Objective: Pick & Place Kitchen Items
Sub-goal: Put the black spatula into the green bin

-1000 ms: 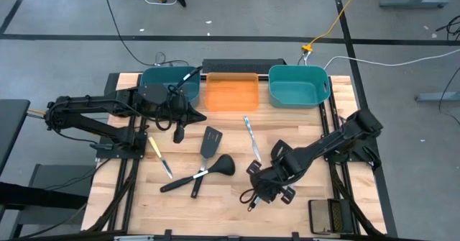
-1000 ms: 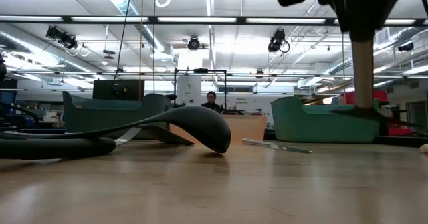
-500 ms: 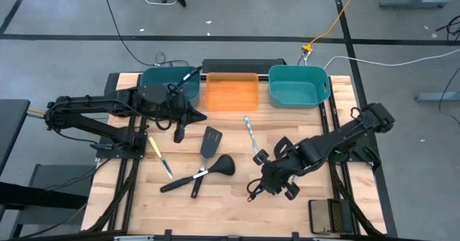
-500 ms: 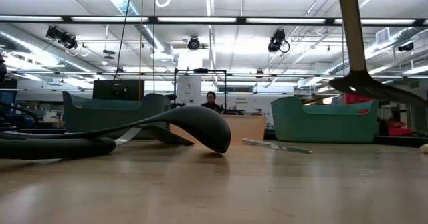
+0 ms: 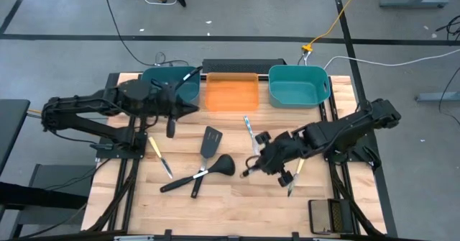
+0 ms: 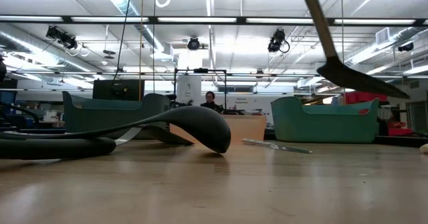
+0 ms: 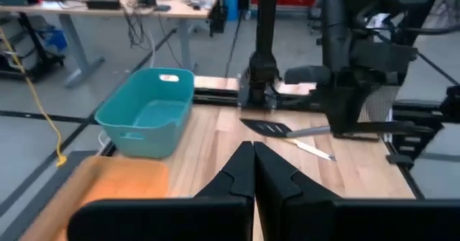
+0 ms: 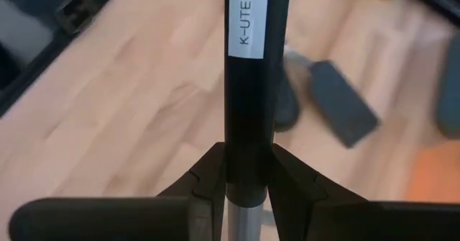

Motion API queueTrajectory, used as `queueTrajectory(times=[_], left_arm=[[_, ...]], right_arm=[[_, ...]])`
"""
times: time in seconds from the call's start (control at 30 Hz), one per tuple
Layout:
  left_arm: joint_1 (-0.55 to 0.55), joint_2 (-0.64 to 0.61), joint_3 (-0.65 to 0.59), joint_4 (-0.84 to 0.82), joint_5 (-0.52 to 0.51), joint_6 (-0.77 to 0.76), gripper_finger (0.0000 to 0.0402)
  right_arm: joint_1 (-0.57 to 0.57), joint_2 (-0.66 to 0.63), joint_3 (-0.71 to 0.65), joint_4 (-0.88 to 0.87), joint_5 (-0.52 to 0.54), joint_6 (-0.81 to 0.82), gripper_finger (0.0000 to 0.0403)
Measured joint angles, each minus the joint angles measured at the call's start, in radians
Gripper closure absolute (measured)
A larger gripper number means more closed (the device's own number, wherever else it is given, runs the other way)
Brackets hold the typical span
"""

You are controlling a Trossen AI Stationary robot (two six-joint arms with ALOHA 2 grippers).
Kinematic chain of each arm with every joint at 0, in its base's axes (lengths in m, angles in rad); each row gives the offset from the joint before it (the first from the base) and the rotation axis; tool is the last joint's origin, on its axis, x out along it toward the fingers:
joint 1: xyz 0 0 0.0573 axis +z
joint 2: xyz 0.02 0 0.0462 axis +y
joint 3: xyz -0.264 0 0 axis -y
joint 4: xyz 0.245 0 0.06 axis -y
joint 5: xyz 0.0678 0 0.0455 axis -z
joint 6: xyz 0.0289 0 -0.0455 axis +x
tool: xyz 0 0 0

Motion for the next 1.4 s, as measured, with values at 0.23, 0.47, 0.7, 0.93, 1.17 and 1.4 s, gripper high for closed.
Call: queueTrajectory(times=[0.23,0.47,0.7,0.93,1.17,1.4], left_arm=[[0.000,-0.064,-0.002,-0.003,-0.010,-0.019,0.0400],[0.000,-0.092,-0.001,-0.006,-0.036,-0.008,0.0401],[0.000,-0.098,-0.001,-0.007,-0.037,0.002,0.0401],[0.000,-0.099,-0.002,-0.008,-0.036,0.000,0.0400],[0.000,-0.099,-0.002,-0.007,-0.035,0.000,0.0400],[0.000,-0.099,-0.002,-0.007,-0.035,-0.012,0.0401]], right_arm=[[-0.079,-0.074,0.000,0.025,0.053,0.042,0.0319],[-0.138,-0.143,0.000,0.058,0.091,0.072,0.0319],[-0.164,-0.165,0.000,0.060,0.114,0.073,0.0319],[-0.189,-0.165,0.000,0.096,0.116,0.091,0.0319],[-0.264,-0.204,0.000,0.098,0.134,0.094,0.0319],[-0.373,-0.278,0.000,0.066,0.136,0.045,0.0319]])
